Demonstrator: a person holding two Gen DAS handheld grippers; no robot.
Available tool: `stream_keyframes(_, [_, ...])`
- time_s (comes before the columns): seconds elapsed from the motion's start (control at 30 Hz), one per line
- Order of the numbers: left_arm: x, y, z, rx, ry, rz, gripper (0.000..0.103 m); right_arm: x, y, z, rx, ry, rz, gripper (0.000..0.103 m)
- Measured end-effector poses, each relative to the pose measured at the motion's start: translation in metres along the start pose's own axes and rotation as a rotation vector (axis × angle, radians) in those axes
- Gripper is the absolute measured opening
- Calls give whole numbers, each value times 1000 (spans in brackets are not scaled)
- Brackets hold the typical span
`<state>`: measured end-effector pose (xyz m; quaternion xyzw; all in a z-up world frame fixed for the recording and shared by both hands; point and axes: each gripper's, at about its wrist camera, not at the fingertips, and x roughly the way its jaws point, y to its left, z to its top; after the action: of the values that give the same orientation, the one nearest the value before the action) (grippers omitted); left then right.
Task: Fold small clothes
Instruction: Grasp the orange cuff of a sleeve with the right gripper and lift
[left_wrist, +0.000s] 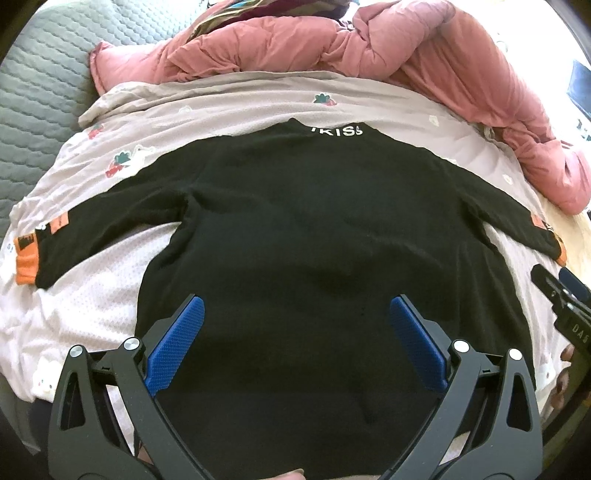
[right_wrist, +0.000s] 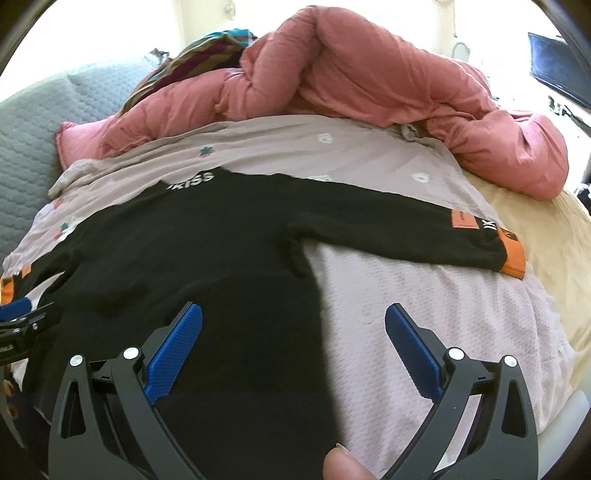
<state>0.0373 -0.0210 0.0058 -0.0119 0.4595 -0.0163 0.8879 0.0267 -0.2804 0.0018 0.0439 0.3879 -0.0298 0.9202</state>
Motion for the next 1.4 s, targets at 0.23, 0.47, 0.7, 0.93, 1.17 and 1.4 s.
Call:
stream_keyframes(0.23, [10, -6, 14, 0, 23, -18, 95, 13, -34, 11, 98, 21, -39, 99])
stream_keyframes(0.47, [23, -13, 41, -5, 21, -30, 95, 24, -66, 18, 145, 9, -78, 99])
stream_keyframes(0.7, [32, -21, 67, -18, 14, -30, 95, 36, -100, 26, 209, 12, -137, 99])
stream_keyframes(0.93, [50, -23, 80, -29, 43, -27, 95, 47, -135, 38, 266, 7, -196, 99])
stream_keyframes(1.17, [60, -24, 92, -24, 49, -25, 95, 55, -176, 46, 335, 6, -268, 99])
stream_keyframes(1.4, [71, -28, 106, -19, 42, -30, 95, 67, -223, 47, 405, 23, -333, 99])
